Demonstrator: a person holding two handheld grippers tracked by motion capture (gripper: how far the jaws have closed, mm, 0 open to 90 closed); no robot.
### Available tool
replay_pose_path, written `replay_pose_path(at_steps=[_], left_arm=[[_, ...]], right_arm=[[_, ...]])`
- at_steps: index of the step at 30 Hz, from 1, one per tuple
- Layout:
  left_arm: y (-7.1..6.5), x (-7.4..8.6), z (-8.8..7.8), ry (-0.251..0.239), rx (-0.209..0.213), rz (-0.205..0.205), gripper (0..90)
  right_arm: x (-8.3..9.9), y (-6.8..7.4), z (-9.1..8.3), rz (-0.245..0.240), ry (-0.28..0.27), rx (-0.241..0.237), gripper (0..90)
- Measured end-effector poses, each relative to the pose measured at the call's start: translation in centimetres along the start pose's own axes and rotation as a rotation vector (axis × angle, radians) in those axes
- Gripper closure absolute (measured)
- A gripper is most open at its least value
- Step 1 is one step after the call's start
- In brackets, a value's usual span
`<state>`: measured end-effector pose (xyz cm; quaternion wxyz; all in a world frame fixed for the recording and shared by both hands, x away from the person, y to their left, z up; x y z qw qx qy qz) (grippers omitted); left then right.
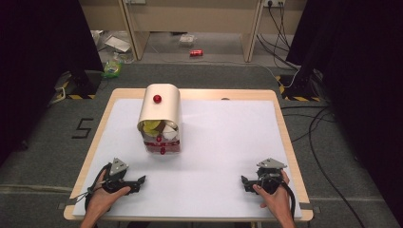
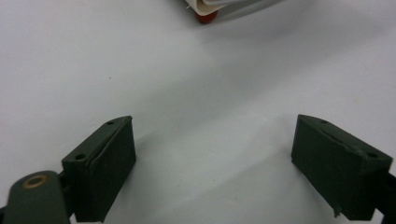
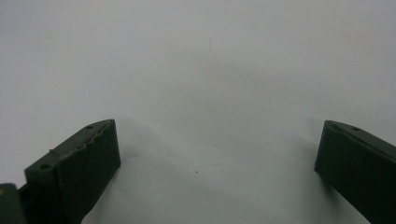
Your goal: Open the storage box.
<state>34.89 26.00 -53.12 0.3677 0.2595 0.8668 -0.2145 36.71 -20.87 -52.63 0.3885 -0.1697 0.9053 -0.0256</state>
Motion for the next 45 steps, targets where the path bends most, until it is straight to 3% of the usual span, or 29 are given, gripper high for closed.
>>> replay_pose_path(at_steps=[18,45], left_arm=[[-0.5,-0.1,-0.5,-0.036,0.001,0.027,15.8],[-3.2,-3.4,-3.6,-0.223,0.023,0.077,15.8]], right_arm=[[0.0,0.0,0.0,0.001,0.003,0.001,0.3],[0.0,0.0,0.0,-0.001,0.002,0.001,0.3]])
Point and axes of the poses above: each handheld gripper's, and its own axes: z roughly forward along the jaws, x roughly out of its underside, y roughly to its left, the point moved 4 cm from there along z, roughly forward along the jaws, and after that the axes turned 14 degrees about x, right-handed, at the moved point
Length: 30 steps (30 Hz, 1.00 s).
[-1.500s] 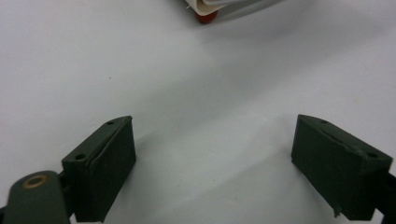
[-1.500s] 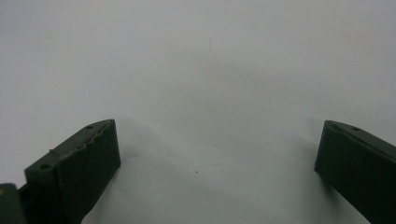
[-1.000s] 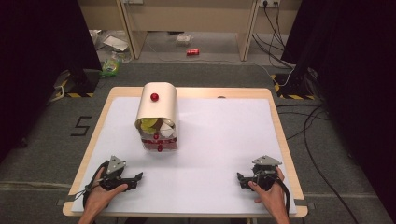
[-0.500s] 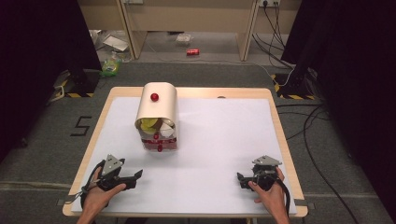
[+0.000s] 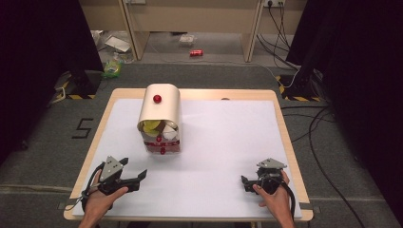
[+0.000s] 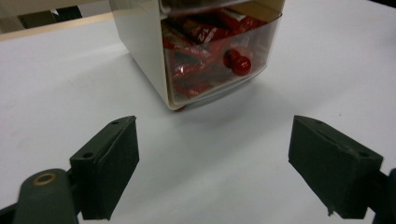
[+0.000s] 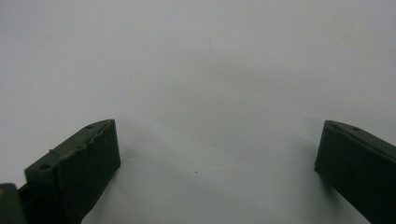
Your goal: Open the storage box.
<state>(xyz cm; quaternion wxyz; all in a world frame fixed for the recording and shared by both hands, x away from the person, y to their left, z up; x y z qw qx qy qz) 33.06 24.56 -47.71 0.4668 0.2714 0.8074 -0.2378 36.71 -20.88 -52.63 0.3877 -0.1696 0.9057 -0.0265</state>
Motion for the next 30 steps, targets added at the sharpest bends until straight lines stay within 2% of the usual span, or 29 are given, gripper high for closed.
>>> replay_pose_path(at_steps=[11,24,30], left_arm=[[-1.0,-1.5,-0.6,-0.08,0.001,0.02,16.2],[-1.8,-3.1,-0.2,-0.112,0.011,0.049,16.4],[-1.9,-4.1,-0.4,-0.146,0.008,0.067,16.4]], right_arm=[[0.0,0.0,0.0,0.0,-0.001,0.0,0.3],[0.0,0.0,0.0,0.0,0.0,0.0,0.3],[0.0,0.0,0.0,-0.001,-0.001,0.0,0.3]])
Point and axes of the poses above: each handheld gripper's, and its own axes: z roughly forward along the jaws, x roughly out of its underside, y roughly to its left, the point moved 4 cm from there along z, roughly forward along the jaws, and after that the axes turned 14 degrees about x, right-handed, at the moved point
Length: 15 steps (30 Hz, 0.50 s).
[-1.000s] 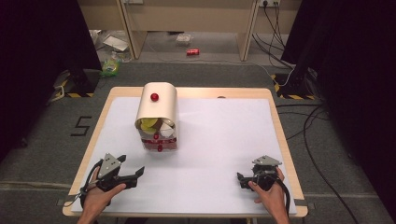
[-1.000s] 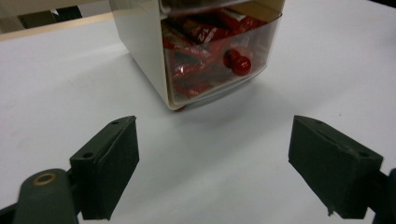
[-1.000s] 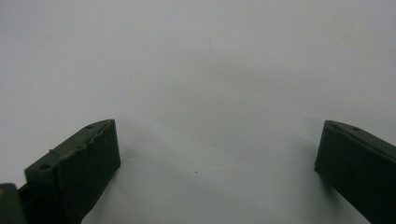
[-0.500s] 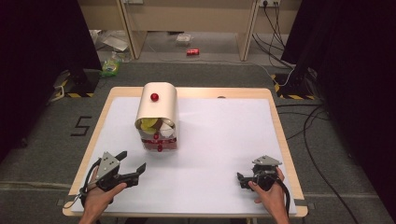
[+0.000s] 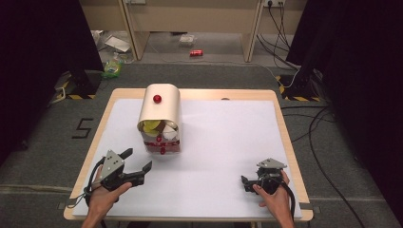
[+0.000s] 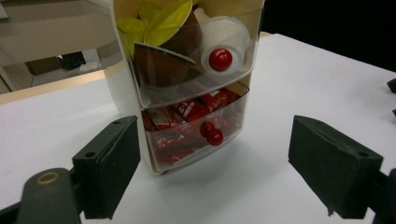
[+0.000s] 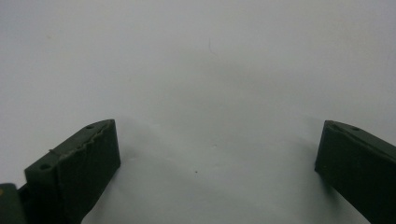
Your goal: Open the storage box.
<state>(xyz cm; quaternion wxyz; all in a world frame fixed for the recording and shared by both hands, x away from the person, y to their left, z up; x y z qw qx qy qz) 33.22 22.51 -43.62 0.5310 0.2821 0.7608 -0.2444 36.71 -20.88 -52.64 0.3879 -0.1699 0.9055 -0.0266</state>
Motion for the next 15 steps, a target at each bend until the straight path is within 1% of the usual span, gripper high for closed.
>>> replay_pose_path(at_steps=[1,3,4,5,6,8,9,11,12,15], left_arm=[[0.0,-0.2,0.0,-0.005,0.001,0.004,16.4],[-0.2,-0.4,0.1,-0.009,0.009,-0.001,16.3],[-0.2,-0.7,0.2,-0.014,0.013,0.002,16.3],[-0.2,-0.9,0.2,-0.019,0.008,0.011,16.3],[-0.3,-1.1,0.3,-0.022,0.016,0.005,16.3],[-0.3,-1.4,0.4,-0.031,0.014,0.017,16.3],[-0.4,-1.6,0.6,-0.034,0.023,0.009,16.3],[-0.5,-1.9,0.6,-0.041,0.019,0.023,16.3],[-0.6,-1.9,0.7,-0.044,0.026,0.017,16.2],[-0.7,-2.3,0.8,-0.055,0.027,0.019,16.2]], right_arm=[[0.0,0.0,0.0,0.0,0.0,0.0,0.3],[0.0,0.0,0.0,0.001,0.0,0.0,0.3],[0.0,0.0,0.0,0.0,0.0,0.0,0.3],[0.0,0.0,0.0,0.0,0.0,0.0,0.3],[0.0,0.0,0.0,0.0,0.0,0.0,0.3],[0.0,0.0,0.0,0.001,0.001,-0.001,0.3],[0.0,0.0,0.0,0.0,0.0,0.0,0.3],[0.0,0.0,0.0,0.0,0.0,0.0,0.3],[0.0,0.0,0.0,0.001,0.001,-0.001,0.3],[0.0,0.0,0.0,0.0,0.0,0.0,0.3]])
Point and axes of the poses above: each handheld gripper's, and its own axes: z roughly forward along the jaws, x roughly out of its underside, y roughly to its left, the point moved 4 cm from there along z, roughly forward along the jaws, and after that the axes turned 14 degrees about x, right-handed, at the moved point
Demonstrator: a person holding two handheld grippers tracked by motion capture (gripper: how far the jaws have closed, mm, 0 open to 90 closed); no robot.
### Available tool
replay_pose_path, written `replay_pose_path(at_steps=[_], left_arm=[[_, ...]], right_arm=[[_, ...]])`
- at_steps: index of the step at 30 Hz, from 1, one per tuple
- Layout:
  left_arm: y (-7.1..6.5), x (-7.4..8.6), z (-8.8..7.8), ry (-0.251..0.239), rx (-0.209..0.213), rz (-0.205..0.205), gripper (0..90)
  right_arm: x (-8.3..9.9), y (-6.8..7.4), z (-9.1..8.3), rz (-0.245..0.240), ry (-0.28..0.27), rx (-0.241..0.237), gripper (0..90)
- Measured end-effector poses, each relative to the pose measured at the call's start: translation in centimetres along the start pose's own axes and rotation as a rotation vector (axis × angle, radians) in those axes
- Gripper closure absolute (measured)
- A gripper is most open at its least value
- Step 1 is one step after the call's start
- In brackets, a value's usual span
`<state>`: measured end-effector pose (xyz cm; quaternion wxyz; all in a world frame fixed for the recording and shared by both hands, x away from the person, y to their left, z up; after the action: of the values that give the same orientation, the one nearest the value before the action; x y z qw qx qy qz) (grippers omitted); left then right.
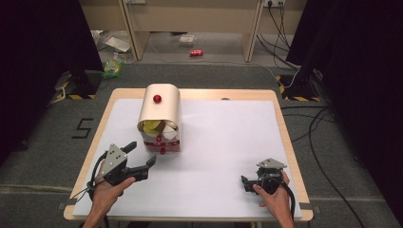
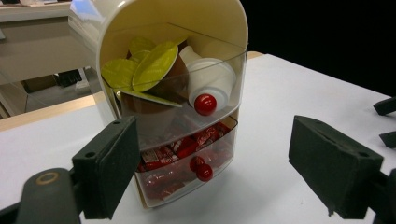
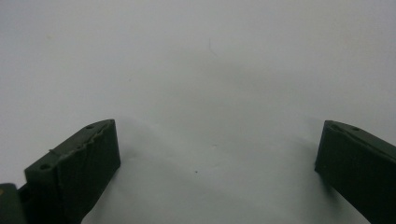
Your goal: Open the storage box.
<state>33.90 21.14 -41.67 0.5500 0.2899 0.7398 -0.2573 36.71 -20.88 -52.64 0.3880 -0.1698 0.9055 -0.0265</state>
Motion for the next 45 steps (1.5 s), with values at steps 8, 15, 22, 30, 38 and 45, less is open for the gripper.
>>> replay_pose_path(at_steps=[8,15,22,30,38,45], left_arm=[[0.1,-0.6,0.3,-0.015,-0.007,0.017,16.2],[0.2,-1.3,0.7,-0.029,0.001,0.017,16.3],[0.2,-2.0,1.6,-0.035,0.002,0.042,16.2],[0.2,-2.7,2.5,-0.039,0.018,0.049,16.1],[0.8,-3.0,3.7,-0.035,0.012,0.058,16.1],[1.3,-3.0,4.7,-0.026,-0.001,0.06,16.3]], right_arm=[[0.0,0.0,0.0,0.001,0.0,-0.001,0.3],[0.0,0.0,0.0,-0.001,0.0,0.0,0.3],[0.0,0.0,0.0,0.002,0.001,-0.002,0.3],[0.0,0.0,0.0,0.001,0.0,-0.001,0.3],[0.0,0.0,0.0,0.001,0.0,-0.001,0.3],[0.0,0.0,0.0,0.0,0.0,0.0,0.3]])
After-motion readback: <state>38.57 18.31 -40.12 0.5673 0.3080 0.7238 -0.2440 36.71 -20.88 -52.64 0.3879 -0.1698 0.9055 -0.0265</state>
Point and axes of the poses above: each handheld gripper's, and its own axes: z roughly forward along the jaws, x roughly out of its underside, y roughly to its left, the point moved 4 cm from there along z, roughly forward along the jaws, and after that the axes turned 14 degrees about x, right-handed, at the moved point
